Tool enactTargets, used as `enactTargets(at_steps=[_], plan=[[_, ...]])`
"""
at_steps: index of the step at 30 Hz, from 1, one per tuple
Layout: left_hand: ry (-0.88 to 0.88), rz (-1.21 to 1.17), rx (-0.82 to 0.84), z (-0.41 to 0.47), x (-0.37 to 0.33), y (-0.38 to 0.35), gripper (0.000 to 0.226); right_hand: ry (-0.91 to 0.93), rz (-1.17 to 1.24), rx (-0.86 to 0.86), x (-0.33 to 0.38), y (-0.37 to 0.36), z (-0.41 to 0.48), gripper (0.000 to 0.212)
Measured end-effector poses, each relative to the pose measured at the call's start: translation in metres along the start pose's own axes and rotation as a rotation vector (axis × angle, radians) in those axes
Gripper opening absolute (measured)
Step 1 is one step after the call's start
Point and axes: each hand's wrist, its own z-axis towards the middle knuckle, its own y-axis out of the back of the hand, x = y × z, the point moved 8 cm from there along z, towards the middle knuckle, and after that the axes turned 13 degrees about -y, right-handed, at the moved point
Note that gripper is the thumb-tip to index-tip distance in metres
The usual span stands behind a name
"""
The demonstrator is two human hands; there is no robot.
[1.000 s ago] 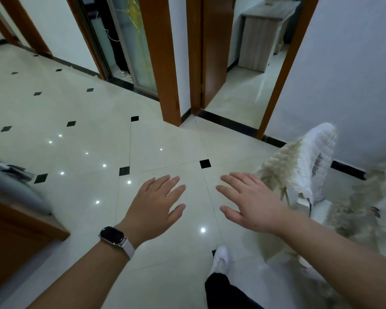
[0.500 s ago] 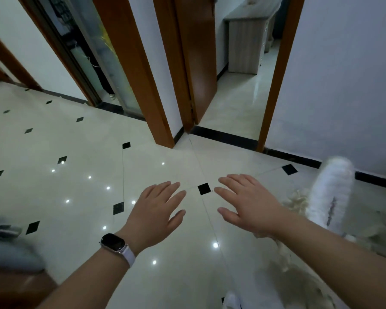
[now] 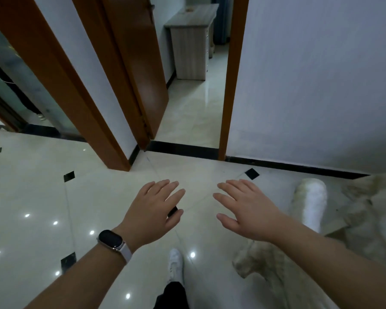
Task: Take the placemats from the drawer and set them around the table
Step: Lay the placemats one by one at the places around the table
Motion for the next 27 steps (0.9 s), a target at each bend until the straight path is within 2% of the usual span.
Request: enactTargets(at_steps=[7, 13, 22, 27], plan=[[-0.095, -0.066, -0.006, 0.078, 0.113, -0.023, 0.048, -0.159, -0.017, 0.012, -0.015, 0.016, 0.115, 0.056], [-0.228, -0.080, -0.009, 0.166, 0.179, -0.027, 0.050, -0.376, 0.039, -0.101, -0.044, 0.045, 0.170, 0.054], [-0.490, -0.117, -0.035, 0.300, 0.163, -0.040, 0.050, -0.693, -0.012, -0.157, -0.156, 0.051, 0.160, 0.051], [-0.563, -0.109, 0.021, 0.373, 0.147, -0.068, 0.047, -0.757, -0.005, -0.137, -0.223, 0.029, 0.170, 0.051]])
